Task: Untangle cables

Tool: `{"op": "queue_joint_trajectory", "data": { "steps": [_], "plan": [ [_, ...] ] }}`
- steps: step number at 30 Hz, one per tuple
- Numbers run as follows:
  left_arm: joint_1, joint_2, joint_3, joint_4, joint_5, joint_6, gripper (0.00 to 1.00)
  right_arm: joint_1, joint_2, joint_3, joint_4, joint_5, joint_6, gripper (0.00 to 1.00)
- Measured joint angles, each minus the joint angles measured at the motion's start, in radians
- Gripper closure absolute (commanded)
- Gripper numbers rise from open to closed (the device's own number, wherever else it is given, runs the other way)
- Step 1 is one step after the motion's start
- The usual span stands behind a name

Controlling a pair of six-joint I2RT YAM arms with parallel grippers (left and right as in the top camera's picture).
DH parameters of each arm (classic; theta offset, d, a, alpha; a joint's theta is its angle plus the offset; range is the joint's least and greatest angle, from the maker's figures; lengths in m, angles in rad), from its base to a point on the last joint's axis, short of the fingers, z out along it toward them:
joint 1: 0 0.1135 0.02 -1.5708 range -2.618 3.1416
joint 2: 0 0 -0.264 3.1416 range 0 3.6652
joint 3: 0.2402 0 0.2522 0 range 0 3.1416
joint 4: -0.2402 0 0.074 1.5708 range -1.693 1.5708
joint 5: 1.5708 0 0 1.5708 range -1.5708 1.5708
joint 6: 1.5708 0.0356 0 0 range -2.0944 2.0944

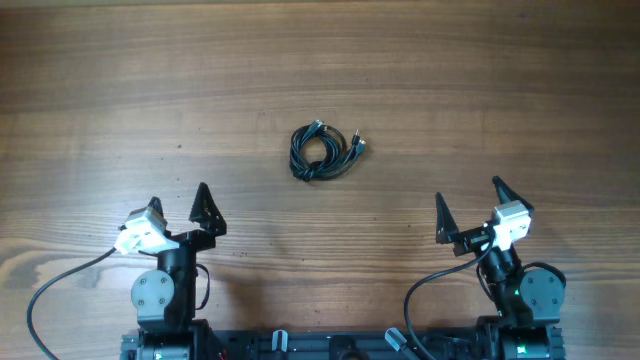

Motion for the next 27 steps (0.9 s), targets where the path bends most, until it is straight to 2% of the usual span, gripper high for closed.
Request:
{"op": "queue_joint_trajectory", "data": {
  "steps": [13,18,23,27],
  "plan": [
    [0.000,0.000,0.000,0.005,0.026,0.000,0.00,0.000,0.000,0.000,0.051,-0.009,-0.021,0.00],
    [0.000,0.019,0.024,-0.029,0.030,0.004,0.00,0.000,0.005,0.021,-0.018,-0.017,-0.020,0.00],
    [0.000,0.169,0.190,-0.099,0.046,0.008,0.00,0.000,0.095,0.175,-0.155,-0.031,-0.020,0.00],
    [0.000,0.383,0.428,-0.206,0.099,0.027,0.00,0.000,0.238,0.374,-0.299,-0.039,-0.021,0.00]
  ]
}}
